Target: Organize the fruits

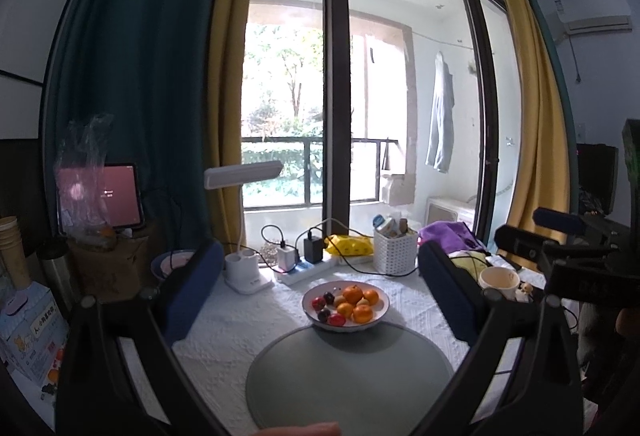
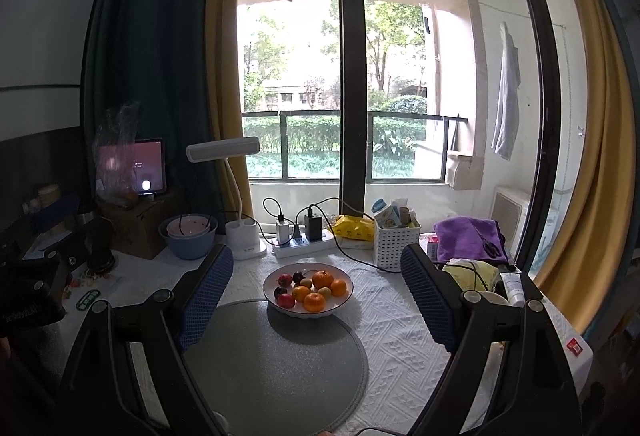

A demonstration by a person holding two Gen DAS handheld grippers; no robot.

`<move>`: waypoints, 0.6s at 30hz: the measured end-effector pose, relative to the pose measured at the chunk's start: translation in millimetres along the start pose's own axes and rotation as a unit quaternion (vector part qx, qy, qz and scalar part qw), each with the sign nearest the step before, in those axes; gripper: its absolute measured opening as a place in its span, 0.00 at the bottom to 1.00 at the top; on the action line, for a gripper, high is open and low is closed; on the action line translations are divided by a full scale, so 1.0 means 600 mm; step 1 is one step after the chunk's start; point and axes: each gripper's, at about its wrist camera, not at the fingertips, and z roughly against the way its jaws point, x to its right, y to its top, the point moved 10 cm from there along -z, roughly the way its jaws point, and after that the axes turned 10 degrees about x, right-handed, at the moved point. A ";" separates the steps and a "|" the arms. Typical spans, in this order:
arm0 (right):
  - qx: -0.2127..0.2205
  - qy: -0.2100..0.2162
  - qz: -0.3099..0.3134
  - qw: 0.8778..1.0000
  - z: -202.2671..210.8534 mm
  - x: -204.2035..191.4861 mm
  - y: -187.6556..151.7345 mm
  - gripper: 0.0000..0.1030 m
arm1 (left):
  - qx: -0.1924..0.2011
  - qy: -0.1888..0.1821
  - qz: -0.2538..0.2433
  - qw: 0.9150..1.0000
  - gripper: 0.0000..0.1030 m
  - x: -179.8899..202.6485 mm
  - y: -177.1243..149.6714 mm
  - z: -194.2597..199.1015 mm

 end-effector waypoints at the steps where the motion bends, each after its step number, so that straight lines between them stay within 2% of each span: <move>1: 0.002 -0.001 -0.002 1.000 0.000 0.001 0.001 0.85 | 0.000 0.000 0.000 1.000 0.96 0.000 0.000 0.000; 18: 0.002 -0.007 -0.009 1.000 0.000 0.009 -0.003 0.86 | 0.000 -0.013 -0.006 1.000 0.96 0.009 0.001 -0.002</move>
